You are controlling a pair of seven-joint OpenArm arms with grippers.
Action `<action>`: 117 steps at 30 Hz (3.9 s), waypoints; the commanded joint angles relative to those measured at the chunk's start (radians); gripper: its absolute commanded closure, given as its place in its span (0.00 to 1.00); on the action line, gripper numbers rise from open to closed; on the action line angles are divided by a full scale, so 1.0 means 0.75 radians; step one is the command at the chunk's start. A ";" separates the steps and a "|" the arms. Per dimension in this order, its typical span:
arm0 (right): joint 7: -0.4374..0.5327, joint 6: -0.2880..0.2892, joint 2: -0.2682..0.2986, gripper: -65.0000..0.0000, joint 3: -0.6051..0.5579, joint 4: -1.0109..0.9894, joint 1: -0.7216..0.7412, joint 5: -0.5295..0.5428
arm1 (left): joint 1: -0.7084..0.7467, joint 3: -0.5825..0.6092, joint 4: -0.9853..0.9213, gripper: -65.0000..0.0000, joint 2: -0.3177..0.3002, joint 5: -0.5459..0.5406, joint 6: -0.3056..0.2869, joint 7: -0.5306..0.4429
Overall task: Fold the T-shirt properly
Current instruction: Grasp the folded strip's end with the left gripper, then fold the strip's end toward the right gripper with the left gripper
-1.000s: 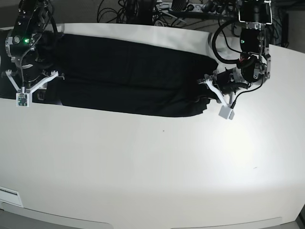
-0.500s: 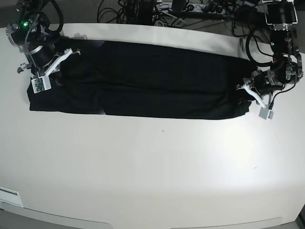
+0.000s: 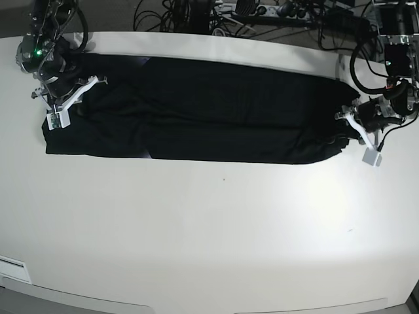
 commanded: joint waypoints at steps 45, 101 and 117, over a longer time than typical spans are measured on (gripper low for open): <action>-0.102 0.053 0.016 1.00 0.006 -0.028 -0.008 0.102 | -0.019 0.307 0.086 0.91 0.666 0.074 -0.268 -0.261; -0.146 0.093 0.016 1.00 0.007 -0.028 -0.008 0.179 | -0.107 0.506 0.087 1.00 0.725 0.150 -0.268 -0.185; -0.159 0.093 0.032 0.96 0.007 -0.013 0.081 0.180 | -0.003 0.568 0.015 1.00 0.600 0.782 -0.214 -0.426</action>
